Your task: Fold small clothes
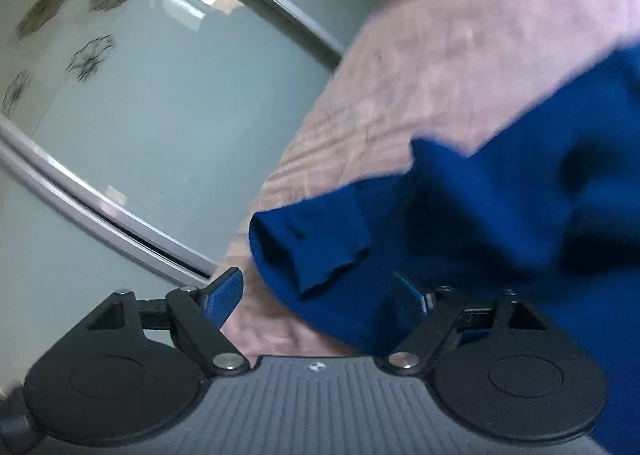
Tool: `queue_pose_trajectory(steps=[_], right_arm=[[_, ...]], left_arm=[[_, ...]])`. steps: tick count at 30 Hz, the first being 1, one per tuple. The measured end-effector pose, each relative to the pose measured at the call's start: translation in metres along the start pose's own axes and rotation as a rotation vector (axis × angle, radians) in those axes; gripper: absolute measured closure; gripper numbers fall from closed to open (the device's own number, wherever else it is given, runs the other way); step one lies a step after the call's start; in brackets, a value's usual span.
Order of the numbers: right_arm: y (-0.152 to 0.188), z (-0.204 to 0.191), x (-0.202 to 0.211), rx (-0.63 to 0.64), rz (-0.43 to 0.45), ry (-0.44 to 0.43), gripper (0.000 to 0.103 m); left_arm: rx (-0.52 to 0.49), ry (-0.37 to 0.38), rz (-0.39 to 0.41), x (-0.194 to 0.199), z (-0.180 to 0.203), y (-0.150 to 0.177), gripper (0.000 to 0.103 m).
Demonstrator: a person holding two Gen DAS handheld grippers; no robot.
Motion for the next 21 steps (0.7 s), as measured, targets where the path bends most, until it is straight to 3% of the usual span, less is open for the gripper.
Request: queue_pose_trajectory(steps=[2, 7, 9, 11, 13, 16, 21], right_arm=[[0.005, -0.001, -0.015, -0.03, -0.02, 0.003, 0.032], [0.005, -0.009, -0.033, -0.057, -0.017, -0.002, 0.034], [0.004, -0.011, -0.041, -0.051, -0.008, 0.012, 0.044], [-0.001, -0.008, -0.051, -0.038, 0.012, 0.057, 0.074], [-0.003, -0.001, -0.058, -0.043, 0.031, 0.096, 0.092], [-0.009, 0.0, -0.044, -0.019, 0.072, 0.093, 0.097], [-0.026, -0.015, 0.003, 0.132, 0.158, 0.12, 0.097]], left_arm=[[0.01, 0.0, -0.007, -0.002, -0.005, 0.002, 0.001], [0.023, 0.006, -0.02, -0.007, -0.01, 0.005, 0.001], [0.027, 0.01, -0.025, -0.007, -0.009, 0.007, 0.001], [0.025, 0.015, -0.027, -0.007, -0.007, 0.007, 0.001], [0.022, 0.019, -0.025, -0.007, -0.007, 0.006, 0.001], [0.025, 0.024, -0.016, -0.006, -0.007, 0.004, 0.001], [0.055, 0.052, -0.016, -0.007, -0.002, -0.003, 0.001]])
Point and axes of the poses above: each gripper's, at about its wrist camera, not at the fingertips, and x roughly against the way its jaws point, z to its right, y to its underside, the point moved 10 cm from there along -x, roughly the way its jaws point, and after that the axes turned 3 degrees about -x, right-handed, at the moved point
